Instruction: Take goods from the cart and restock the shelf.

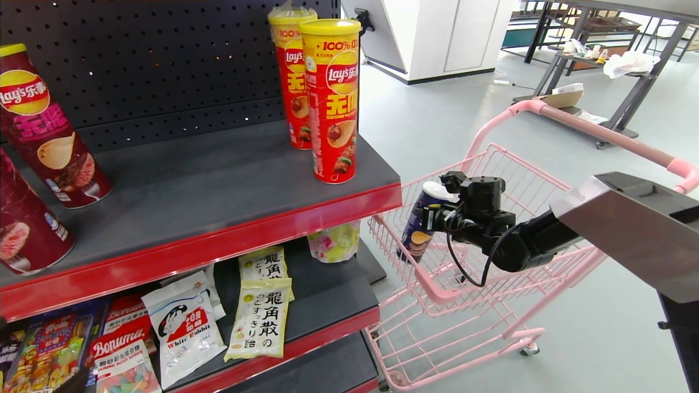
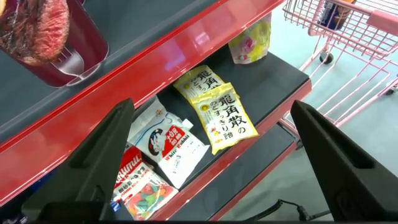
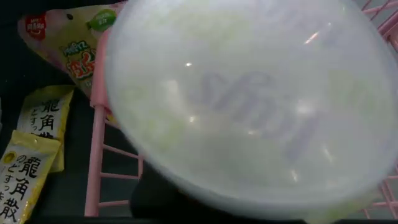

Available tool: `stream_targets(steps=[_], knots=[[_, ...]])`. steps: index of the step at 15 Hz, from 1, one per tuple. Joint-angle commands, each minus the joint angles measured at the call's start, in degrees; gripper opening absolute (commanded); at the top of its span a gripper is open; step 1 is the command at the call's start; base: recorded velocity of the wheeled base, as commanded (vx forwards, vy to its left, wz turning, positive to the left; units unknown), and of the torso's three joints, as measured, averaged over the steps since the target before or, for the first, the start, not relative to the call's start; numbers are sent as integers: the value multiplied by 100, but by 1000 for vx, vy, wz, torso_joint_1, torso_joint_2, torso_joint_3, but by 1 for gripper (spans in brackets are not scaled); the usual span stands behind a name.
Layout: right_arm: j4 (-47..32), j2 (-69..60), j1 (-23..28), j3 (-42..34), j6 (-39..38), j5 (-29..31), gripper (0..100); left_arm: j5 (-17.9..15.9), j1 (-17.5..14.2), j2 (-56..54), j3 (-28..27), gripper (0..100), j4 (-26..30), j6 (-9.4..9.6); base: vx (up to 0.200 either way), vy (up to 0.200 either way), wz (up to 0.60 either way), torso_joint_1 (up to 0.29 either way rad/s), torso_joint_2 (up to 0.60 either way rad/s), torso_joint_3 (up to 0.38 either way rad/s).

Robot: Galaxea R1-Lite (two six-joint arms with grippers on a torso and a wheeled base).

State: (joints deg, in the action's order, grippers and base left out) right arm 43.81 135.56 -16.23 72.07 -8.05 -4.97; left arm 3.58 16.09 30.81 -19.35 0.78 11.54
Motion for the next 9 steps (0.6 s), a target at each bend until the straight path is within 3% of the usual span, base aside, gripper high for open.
stream_targets(steps=[1, 4, 6, 9], knots=[[-22, 14, -30, 0, 14, -4, 0, 2, -1, 13, 1, 100, 1, -3, 0, 0, 0, 0, 0, 0], [-92, -856, -65, -404, 101, -21, 0, -16, -1, 13, -69, 100, -8, 6, 0, 0, 0, 0, 0, 0], [-101, -1990, 5, -1020, 567, -21, 0, -24, -1, 101, -236, 100, 1, -3, 0, 0, 0, 0, 0, 0], [-470, -3449, 137, -1547, 620, 128, 0, -51, -1, 189, -298, 100, 10, 6, 0, 0, 0, 0, 0, 0]])
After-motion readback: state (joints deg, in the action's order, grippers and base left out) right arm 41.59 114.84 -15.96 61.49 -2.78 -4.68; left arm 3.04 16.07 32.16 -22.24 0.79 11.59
